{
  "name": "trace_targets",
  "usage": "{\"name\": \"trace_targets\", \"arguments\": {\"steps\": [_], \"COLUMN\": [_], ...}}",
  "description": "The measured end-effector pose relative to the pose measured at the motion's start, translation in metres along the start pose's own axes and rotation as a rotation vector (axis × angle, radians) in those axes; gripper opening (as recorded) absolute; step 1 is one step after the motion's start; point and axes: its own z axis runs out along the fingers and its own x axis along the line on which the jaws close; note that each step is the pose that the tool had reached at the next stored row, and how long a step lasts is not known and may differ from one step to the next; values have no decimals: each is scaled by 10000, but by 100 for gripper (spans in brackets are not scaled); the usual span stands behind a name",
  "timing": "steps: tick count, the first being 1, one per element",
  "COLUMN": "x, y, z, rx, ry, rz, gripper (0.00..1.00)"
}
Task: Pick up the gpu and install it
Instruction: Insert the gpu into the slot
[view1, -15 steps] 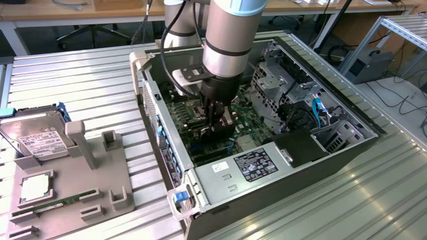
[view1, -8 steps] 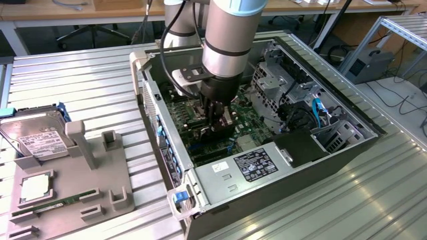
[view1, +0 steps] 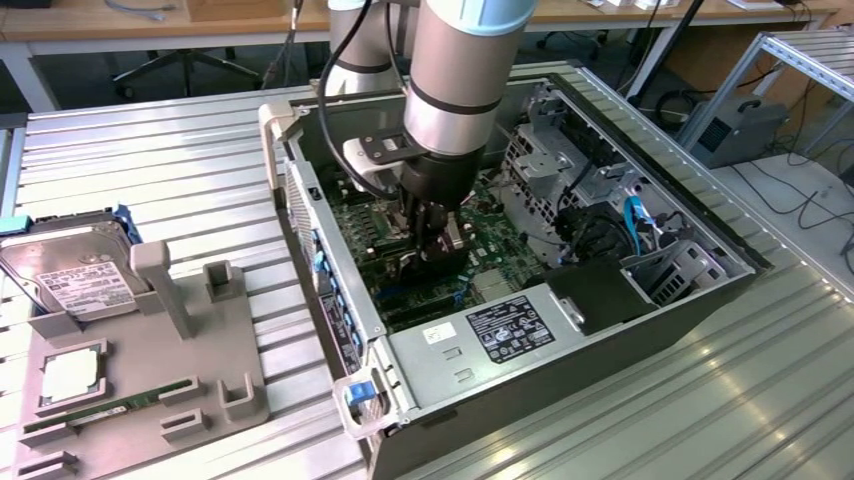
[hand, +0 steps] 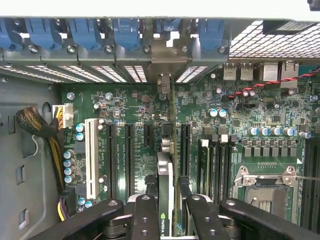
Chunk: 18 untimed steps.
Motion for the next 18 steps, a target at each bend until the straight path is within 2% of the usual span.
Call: {"name": "trace_targets", "arguments": {"steps": [10,18], "x": [6,9], "y": [2,14], "z": [1,0], "rx": [4,33], "ry": [-30,-51], "rz": [-1,-10], "gripper": [27,27]}}
